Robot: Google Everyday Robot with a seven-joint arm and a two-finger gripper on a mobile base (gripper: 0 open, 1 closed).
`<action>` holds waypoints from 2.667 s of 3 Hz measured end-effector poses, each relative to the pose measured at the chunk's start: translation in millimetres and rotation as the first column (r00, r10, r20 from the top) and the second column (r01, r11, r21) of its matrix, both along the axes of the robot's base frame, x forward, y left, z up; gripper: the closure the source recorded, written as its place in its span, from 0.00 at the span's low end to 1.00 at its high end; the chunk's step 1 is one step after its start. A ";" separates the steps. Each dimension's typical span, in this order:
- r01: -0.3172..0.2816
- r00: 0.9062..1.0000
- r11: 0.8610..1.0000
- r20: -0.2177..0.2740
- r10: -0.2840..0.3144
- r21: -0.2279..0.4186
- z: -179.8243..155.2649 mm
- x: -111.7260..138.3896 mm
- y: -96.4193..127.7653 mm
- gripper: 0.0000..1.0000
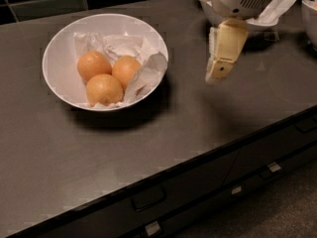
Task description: Pick orange from white bowl
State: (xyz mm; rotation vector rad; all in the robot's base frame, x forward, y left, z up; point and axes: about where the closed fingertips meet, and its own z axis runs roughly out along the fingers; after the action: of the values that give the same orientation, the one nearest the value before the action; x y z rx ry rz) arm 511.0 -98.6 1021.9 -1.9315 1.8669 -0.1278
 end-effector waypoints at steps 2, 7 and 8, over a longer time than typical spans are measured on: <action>-0.165 0.985 0.984 -0.042 0.168 0.068 -24.1 107.3 69.0 0.00; -0.383 0.916 0.921 -0.096 0.389 0.075 -32.3 131.0 184.9 0.19; -0.371 0.914 0.924 -0.136 0.381 0.096 -49.5 136.5 183.7 0.29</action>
Offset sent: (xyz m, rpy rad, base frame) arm 0.1514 0.1017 -0.0473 0.0672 0.1426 0.2790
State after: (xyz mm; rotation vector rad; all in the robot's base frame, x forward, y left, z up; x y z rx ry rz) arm 647.5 85.1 972.3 -2.2648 1.5244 0.2071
